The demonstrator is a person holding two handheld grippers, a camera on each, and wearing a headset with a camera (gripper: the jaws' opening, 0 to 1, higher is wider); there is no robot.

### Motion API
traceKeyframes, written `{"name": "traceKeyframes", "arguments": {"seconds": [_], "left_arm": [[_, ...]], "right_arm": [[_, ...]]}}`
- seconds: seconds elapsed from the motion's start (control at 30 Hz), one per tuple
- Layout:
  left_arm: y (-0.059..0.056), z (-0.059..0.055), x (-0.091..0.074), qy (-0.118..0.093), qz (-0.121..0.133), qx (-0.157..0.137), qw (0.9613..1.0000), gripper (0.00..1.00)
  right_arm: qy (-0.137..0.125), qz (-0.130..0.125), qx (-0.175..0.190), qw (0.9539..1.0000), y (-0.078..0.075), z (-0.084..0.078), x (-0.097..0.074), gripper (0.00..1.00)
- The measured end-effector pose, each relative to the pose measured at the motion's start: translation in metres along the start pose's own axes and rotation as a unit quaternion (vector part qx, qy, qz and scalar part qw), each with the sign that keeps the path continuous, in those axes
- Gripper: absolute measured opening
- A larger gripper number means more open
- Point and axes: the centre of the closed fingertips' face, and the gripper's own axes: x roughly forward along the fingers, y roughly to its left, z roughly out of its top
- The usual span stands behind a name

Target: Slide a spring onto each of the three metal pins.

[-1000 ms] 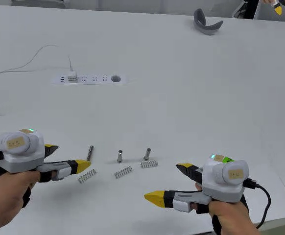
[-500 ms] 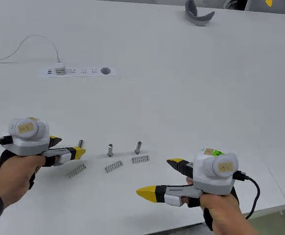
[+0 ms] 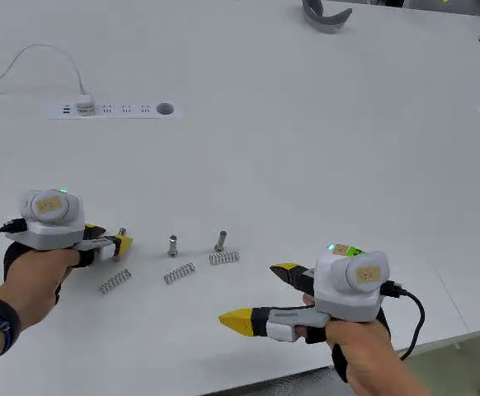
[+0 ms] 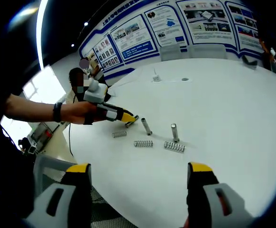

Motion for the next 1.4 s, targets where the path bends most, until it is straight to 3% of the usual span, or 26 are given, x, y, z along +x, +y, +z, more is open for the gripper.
{"name": "traceKeyframes", "arguments": {"seconds": [0.23, 0.5, 0.57, 0.7, 0.9, 1.1, 1.4], "left_arm": [[0.0001, -0.0001, 0.0051, 0.001, 0.013, 0.012, 0.9998, 0.25], [-0.0045, -0.0041, 0.0057, 0.009, 0.023, 0.051, 0.9984, 0.17], [-0.0049, -0.0048, 0.0042, 0.016, 0.026, 0.074, 0.9968, 0.17], [-0.0036, -0.0037, 0.0024, 0.024, 0.035, 0.094, 0.9946, 0.13], [-0.001, -0.0038, 0.0044, 0.03, 0.045, 0.089, 0.9946, 0.15], [-0.002, -0.0015, 0.0075, 0.028, 0.07, 0.112, 0.9908, 0.12], [-0.0018, 0.0026, 0.009, 0.02, 0.077, 0.112, 0.9905, 0.09]], "right_arm": [[0.002, -0.002, 0.002, 1.0, -0.0016, -0.0012, 0.0, 0.84], [0.0, -0.002, 0.005, 1.0, -0.0015, -0.0011, 0.0006, 0.84], [-0.001, -0.002, 0.006, 1.0, -0.0016, -0.0007, 0.0003, 0.84], [-0.003, -0.004, 0.008, 1.0, -0.0027, -0.0009, -0.0012, 0.84], [-0.005, -0.006, 0.012, 0.9999, -0.0047, -0.0017, -0.0022, 0.84], [-0.006, -0.006, 0.016, 0.9998, -0.0045, -0.0025, -0.0021, 0.84], [-0.01, -0.01, 0.022, 0.9996, -0.0077, -0.002, -0.0046, 0.83]]}}
